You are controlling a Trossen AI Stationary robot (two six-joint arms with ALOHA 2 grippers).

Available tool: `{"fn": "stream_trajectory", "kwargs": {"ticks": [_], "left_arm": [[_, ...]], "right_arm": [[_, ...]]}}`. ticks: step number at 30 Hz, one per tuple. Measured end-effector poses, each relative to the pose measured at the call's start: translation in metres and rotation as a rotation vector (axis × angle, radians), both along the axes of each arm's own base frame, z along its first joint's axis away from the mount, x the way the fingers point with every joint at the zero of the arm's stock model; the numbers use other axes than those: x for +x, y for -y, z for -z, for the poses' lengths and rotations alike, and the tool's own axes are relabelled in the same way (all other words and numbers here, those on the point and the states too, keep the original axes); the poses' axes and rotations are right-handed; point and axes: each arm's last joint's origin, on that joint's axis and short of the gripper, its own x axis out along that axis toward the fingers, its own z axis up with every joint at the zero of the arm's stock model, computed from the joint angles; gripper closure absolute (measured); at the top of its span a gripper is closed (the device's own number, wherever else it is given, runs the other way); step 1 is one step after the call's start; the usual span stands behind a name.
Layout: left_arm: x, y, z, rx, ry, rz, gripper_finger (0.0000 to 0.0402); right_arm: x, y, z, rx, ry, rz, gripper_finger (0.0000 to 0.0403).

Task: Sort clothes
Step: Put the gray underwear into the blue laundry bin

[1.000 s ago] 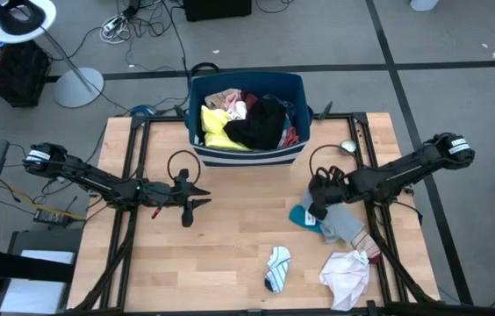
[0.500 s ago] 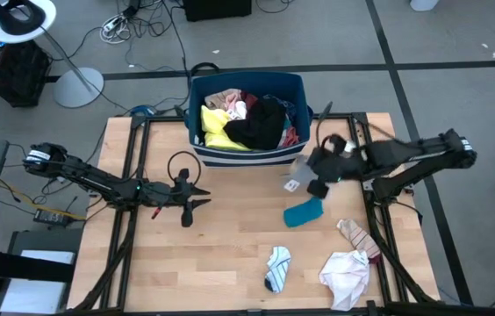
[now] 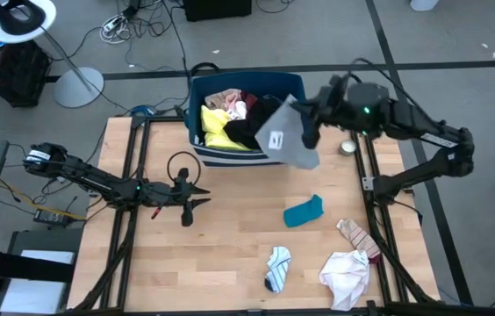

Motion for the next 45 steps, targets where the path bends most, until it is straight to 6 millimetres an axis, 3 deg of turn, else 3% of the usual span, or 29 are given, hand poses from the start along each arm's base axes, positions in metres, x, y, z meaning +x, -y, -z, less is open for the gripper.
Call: {"fn": "stream_trajectory", "kwargs": {"ticks": [13, 17, 24, 40, 45], "left_arm": [[0.0, 0.0, 0.001, 0.021, -0.012, 0.001, 0.0286], [0.0, 0.0, 0.001, 0.025, -0.013, 0.003, 0.0286], [0.0, 0.0, 0.001, 0.047, -0.017, 0.01, 0.0286], [0.0, 0.0, 0.001, 0.049, -0.017, 0.011, 0.0286], [0.0, 0.0, 0.001, 0.049, -0.017, 0.011, 0.0286]], "right_arm": [[0.062, 0.071, -0.028, -0.07, 0.052, 0.003, 0.0403], [0.074, 0.09, -0.024, -0.047, 0.051, 0.001, 0.0403], [0.103, 0.121, 0.023, 0.103, -0.113, 0.007, 0.0403], [0.174, 0.165, 0.171, 0.503, -0.484, -0.015, 0.0402], [0.182, 0.174, 0.197, 0.563, -0.519, -0.043, 0.0389]]}}
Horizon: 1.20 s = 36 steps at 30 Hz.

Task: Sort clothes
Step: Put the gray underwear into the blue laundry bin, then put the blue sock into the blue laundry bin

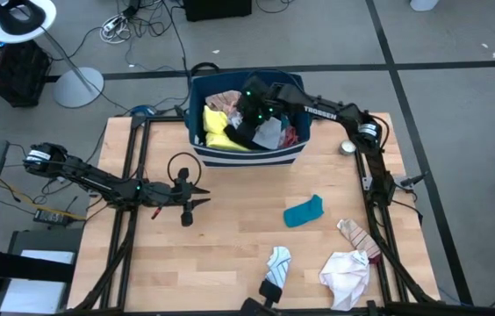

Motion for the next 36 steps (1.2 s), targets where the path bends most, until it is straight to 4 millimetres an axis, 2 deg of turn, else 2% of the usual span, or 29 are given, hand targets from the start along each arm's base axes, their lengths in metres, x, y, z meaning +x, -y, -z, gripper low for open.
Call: {"fn": "stream_trajectory", "kwargs": {"ticks": [3, 6, 13, 20, 24, 28, 33, 36], "left_arm": [[0.0, 0.0, 0.0, 0.0, 0.0, 0.0, 0.0286], [0.0, 0.0, 0.0, 0.0, 0.0, 0.0, 0.0286], [0.0, 0.0, 0.0, 0.0, -0.001, 0.0, 0.0286], [0.0, 0.0, 0.0, -0.001, 0.002, 0.0, 0.0286], [0.0, 0.0, 0.0, -0.001, 0.003, 0.0, 0.0286], [0.0, 0.0, 0.0, -0.001, 0.003, 0.0, 0.0286], [0.0, 0.0, 0.0, -0.001, 0.003, 0.0, 0.0286], [0.0, 0.0, 0.0, -0.001, 0.001, 0.0, 0.0286]], "right_arm": [[-0.001, 0.002, -0.001, 0.003, 0.005, 0.002, 0.0374], [-0.006, 0.001, -0.01, -0.008, 0.022, 0.006, 0.0354], [-0.035, -0.01, -0.061, -0.047, 0.08, 0.02, 0.0304], [-0.077, -0.03, -0.114, -0.09, 0.131, 0.019, 0.0286], [-0.102, -0.044, -0.143, -0.121, 0.184, 0.019, 0.0288], [-0.124, -0.065, -0.163, -0.136, 0.196, -0.006, 0.0289], [-0.148, -0.098, -0.185, -0.163, 0.21, -0.051, 0.029], [-0.16, -0.121, -0.188, -0.173, 0.212, -0.074, 0.0291]]}}
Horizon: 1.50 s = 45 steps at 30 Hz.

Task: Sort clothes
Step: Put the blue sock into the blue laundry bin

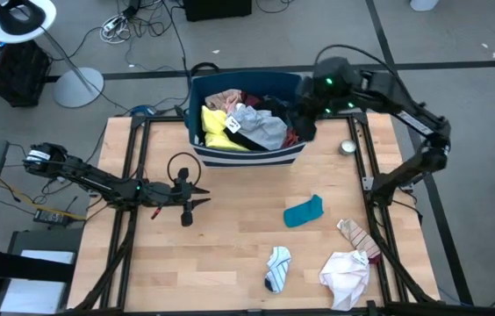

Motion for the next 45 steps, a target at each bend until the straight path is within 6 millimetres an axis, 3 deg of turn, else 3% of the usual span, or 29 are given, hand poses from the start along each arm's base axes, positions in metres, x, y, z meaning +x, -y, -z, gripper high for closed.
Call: {"fn": "stream_trajectory", "kwargs": {"ticks": [6, 14, 24, 29, 38, 45], "left_arm": [[0.0, 0.0, 0.0, 0.0, 0.0, 0.0, 0.0286], [0.0, 0.0, 0.0, -0.004, 0.003, -0.001, 0.0286], [0.0, 0.0, 0.0, -0.007, 0.005, -0.002, 0.0286], [0.0, 0.0, 0.0, -0.007, 0.004, -0.002, 0.0286], [0.0, 0.0, 0.0, -0.006, 0.002, -0.002, 0.0286], [0.0, 0.001, 0.0, -0.011, 0.0, 0.023, 0.0286]], "right_arm": [[-0.027, -0.042, 0.025, 0.02, 0.002, -0.009, 0.0292], [-0.054, -0.084, 0.099, 0.169, 0.112, -0.029, 0.0291], [-0.057, -0.103, 0.209, 0.26, 0.035, -0.055, 0.0291], [-0.057, -0.103, 0.25, 0.268, -0.026, -0.039, 0.0291], [-0.059, -0.105, 0.288, 0.288, -0.164, -0.048, 0.0291], [-0.051, -0.122, 0.305, 0.248, -0.244, -0.16, 0.0291]]}}
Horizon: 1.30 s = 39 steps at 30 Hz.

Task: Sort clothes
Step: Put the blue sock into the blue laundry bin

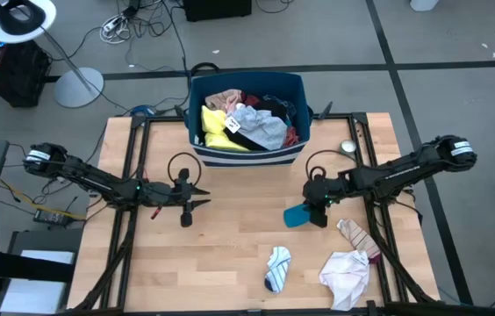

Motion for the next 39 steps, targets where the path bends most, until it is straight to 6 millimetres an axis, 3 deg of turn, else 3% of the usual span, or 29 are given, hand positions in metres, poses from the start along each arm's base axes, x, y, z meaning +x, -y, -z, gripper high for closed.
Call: {"fn": "stream_trajectory", "kwargs": {"ticks": [13, 16, 19, 21, 29, 39], "left_arm": [[0.001, 0.002, -0.003, 0.002, 0.025, 0.064, 0.0286], [0.001, 0.002, -0.003, 0.003, 0.024, 0.064, 0.0286], [0.001, 0.002, -0.003, 0.002, 0.025, 0.064, 0.0286], [0.001, 0.002, -0.003, 0.003, 0.023, 0.064, 0.0286], [0.001, 0.002, -0.003, 0.024, 0.022, 0.071, 0.0286], [0.001, 0.002, -0.003, 0.023, 0.03, 0.07, 0.0286]], "right_arm": [[0.024, -0.024, 0.037, -0.138, -0.022, -0.12, 0.0295], [0.03, -0.025, 0.043, -0.162, -0.01, -0.114, 0.0325], [0.034, -0.026, 0.039, -0.169, 0.006, -0.129, 0.0384], [0.037, -0.026, 0.032, -0.189, 0.02, -0.152, 0.039], [0.05, -0.016, -0.031, -0.331, 0.096, -0.123, 0.0399], [0.074, 0.011, -0.148, -0.45, 0.338, -0.058, 0.0401]]}}
